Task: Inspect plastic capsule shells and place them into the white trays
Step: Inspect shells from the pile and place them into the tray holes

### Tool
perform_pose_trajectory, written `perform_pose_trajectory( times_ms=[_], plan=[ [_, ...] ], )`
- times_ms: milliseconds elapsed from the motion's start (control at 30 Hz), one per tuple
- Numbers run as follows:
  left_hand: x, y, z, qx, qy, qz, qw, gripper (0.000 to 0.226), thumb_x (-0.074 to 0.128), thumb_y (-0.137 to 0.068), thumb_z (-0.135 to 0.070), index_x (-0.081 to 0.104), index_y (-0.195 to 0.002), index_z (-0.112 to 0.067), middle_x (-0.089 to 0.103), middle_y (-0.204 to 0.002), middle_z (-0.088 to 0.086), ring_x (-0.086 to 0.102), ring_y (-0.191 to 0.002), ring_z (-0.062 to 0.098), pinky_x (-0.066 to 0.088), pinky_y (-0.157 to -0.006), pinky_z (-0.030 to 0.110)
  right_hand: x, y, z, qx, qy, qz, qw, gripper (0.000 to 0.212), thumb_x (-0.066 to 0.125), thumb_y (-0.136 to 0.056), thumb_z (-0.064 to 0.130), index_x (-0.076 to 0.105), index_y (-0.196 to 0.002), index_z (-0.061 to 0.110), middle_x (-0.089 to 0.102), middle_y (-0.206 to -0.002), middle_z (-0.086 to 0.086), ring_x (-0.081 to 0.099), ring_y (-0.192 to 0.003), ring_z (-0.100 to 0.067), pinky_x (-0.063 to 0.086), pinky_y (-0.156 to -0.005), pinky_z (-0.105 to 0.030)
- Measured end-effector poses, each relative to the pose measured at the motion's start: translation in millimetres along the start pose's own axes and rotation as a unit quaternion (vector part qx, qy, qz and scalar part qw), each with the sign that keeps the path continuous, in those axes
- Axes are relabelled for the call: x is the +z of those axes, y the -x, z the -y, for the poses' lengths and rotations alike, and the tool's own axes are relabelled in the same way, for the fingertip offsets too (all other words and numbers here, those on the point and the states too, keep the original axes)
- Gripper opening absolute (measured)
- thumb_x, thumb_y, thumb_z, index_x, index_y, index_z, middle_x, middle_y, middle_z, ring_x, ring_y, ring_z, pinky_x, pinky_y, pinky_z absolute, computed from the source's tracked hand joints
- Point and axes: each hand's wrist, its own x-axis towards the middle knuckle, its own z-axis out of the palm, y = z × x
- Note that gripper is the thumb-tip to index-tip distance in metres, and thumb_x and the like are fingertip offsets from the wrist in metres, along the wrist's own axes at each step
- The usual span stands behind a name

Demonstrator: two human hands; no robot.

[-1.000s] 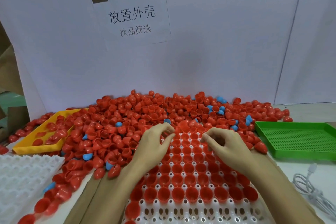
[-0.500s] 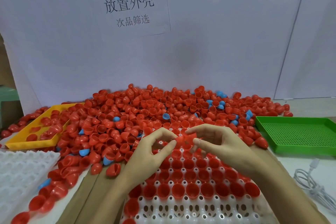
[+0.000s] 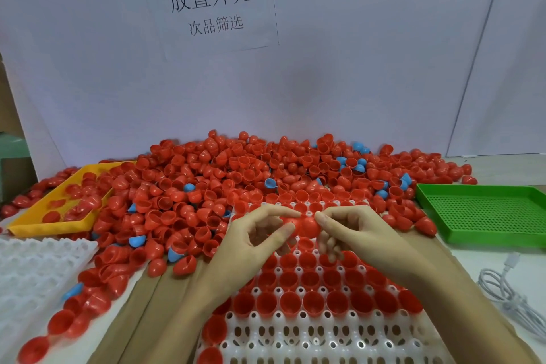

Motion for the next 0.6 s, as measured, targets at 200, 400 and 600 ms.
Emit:
perform_pose_trajectory(
  times_ms=[200, 400, 600],
  plan=[
    [2.1, 0.6, 1.8, -0.034, -0.006, -0.005, 0.999, 0.023, 0.072, -0.096, -0.045, 0.075, -0.108, -0.026, 0.074, -0.074, 0.002, 0.071, -0.066, 0.016, 0.057, -0.069, 0.025, 0.3, 1.1, 2.1, 0.006, -0.002, -0.002, 1.000, 0.038, 0.055, -0.106, 0.040, 0.076, -0.084, 0.017, 0.075, -0.078, -0.011, 0.068, -0.066, -0.021, 0.056, -0.068, -0.025],
    [2.3, -0.6, 4.1, -0.067, -0.011, -0.027, 0.997, 0.052, 0.062, -0.094, -0.066, 0.069, -0.075, -0.017, 0.063, -0.052, 0.008, 0.054, -0.041, 0.017, 0.049, -0.050, 0.026, -1.6, 1.4, 1.7, -0.010, 0.001, -0.008, 1.000, 0.022, 0.059, -0.105, 0.030, 0.077, -0.106, 0.018, 0.075, -0.088, -0.007, 0.074, -0.077, -0.024, 0.059, -0.070, -0.030],
    [0.7, -0.6, 6.4, -0.072, -0.014, -0.011, 0.997, 0.055, 0.060, -0.095, -0.066, 0.071, -0.081, -0.014, 0.065, -0.053, 0.008, 0.056, -0.042, 0.019, 0.050, -0.051, 0.029, 2.8, 3.5, 2.7, -0.072, 0.042, 0.045, 0.996, 0.025, 0.071, -0.101, 0.025, 0.073, -0.126, 0.029, 0.075, -0.116, 0.000, 0.078, -0.094, -0.022, 0.063, -0.083, -0.035]
  ],
)
